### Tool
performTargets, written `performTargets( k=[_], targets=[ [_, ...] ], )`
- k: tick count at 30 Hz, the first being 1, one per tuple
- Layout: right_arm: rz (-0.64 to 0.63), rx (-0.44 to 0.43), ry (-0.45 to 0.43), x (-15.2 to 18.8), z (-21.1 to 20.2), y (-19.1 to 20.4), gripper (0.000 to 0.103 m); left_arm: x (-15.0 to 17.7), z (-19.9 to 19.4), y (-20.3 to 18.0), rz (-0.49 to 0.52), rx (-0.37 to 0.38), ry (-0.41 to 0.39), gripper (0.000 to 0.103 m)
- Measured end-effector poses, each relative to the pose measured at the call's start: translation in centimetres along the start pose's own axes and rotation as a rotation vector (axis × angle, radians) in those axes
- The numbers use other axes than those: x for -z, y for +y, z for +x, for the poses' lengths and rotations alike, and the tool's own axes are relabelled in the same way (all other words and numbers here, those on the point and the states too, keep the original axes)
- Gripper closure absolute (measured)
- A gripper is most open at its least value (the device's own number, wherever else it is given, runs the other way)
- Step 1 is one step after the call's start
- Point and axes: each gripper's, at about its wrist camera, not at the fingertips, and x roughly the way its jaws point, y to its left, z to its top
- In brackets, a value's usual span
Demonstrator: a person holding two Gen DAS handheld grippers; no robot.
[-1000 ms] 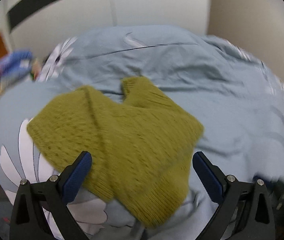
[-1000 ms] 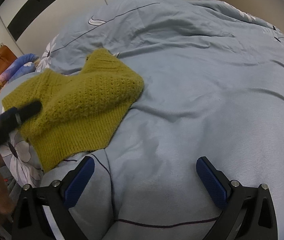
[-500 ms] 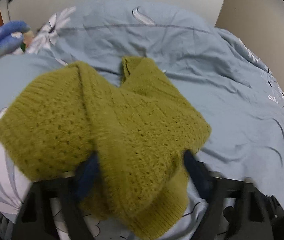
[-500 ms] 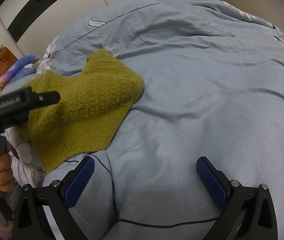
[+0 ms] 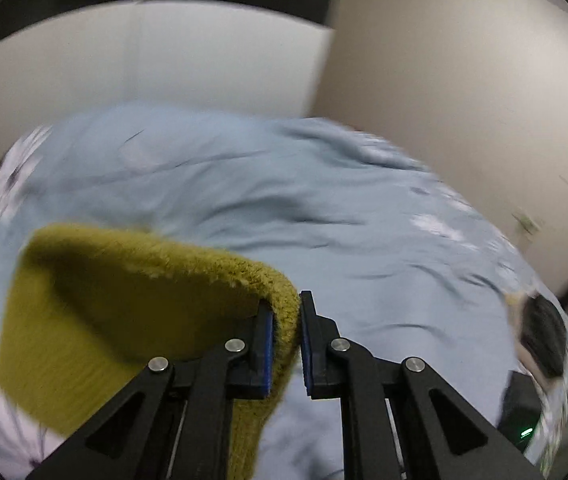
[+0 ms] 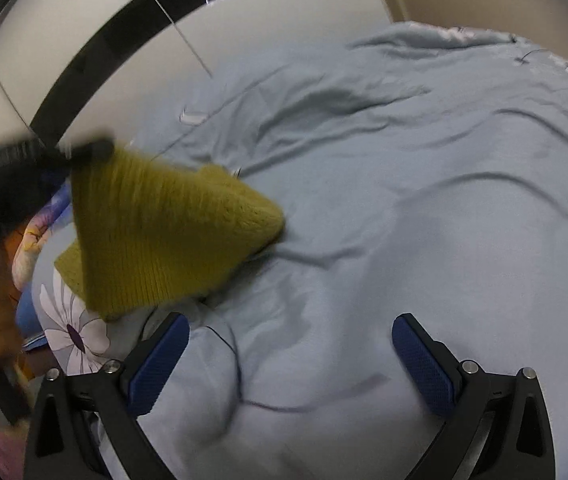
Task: Fold clothes
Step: 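Grasp the sweater edge with the left gripper and lift it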
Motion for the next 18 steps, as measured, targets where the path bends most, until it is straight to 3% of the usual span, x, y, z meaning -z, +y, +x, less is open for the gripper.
performTargets(
  k=[3,5,10,12,14,18],
  targets=[
    [-0.035,0.082,-0.057,0.2,-3.0,-1.5,0.0,-0.6,0.5,-5.6,0.099,0.108,0.002,0.092],
    [0.008,0.162,-0.125,0.3,-5.8,-3.8,0.0,-0.3,0.5,-9.1,0.16,0.172,-0.004,0.092],
    [0.319,0.307,-0.286,2.0,-12.2,-12.0,0.0,2.1,-0.3,-17.4,0.294,0.456,0.039,0.092],
    [0.38,0.385,-0.333,3.2,-14.3,-14.2,0.0,3.9,-0.6,-20.2,0.363,0.54,0.073,0.092],
    [0.441,0.418,-0.348,4.4,-15.8,-16.2,0.0,5.7,0.5,-22.0,0.409,0.554,0.136,0.092],
    [0.553,0.379,-0.359,6.0,-17.3,-18.5,0.0,8.4,3.6,-22.2,0.387,0.552,0.289,0.091]
  ],
)
